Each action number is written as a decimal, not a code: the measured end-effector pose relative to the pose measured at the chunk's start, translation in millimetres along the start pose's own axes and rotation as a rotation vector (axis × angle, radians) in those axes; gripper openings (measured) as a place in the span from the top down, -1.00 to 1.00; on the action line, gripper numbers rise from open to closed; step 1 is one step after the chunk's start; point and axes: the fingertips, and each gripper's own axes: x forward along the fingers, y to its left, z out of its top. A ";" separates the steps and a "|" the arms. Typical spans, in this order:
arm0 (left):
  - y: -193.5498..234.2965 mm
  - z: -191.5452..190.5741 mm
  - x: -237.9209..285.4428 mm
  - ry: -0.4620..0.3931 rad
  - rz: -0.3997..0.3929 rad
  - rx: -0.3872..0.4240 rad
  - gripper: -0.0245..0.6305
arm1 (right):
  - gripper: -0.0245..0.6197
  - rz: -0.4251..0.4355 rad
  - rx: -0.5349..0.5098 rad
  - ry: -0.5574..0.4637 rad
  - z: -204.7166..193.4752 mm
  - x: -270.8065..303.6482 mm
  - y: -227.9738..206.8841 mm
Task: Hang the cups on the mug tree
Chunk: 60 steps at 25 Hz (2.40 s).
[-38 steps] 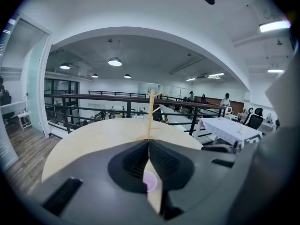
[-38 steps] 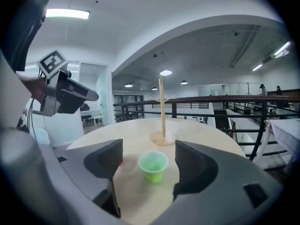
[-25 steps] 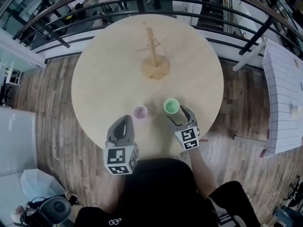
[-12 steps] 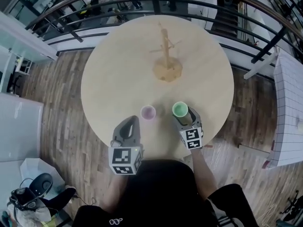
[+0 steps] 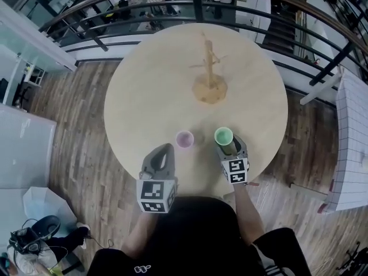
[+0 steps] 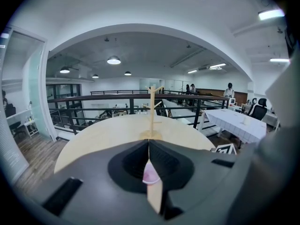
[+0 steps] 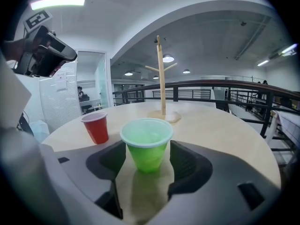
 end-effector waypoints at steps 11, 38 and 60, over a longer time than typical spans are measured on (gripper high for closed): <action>-8.4 -4.9 3.9 -0.005 -0.029 -0.018 0.89 | 0.07 -0.028 0.027 -0.090 43.6 -32.1 -3.8; 4.8 -4.9 5.1 -0.066 -0.010 -0.139 0.89 | 0.08 -0.075 -0.166 -0.246 185.9 -92.7 -29.0; 31.5 -13.8 -9.0 -0.092 0.063 -0.209 0.89 | 0.08 -0.388 -1.074 0.266 248.8 14.3 -132.0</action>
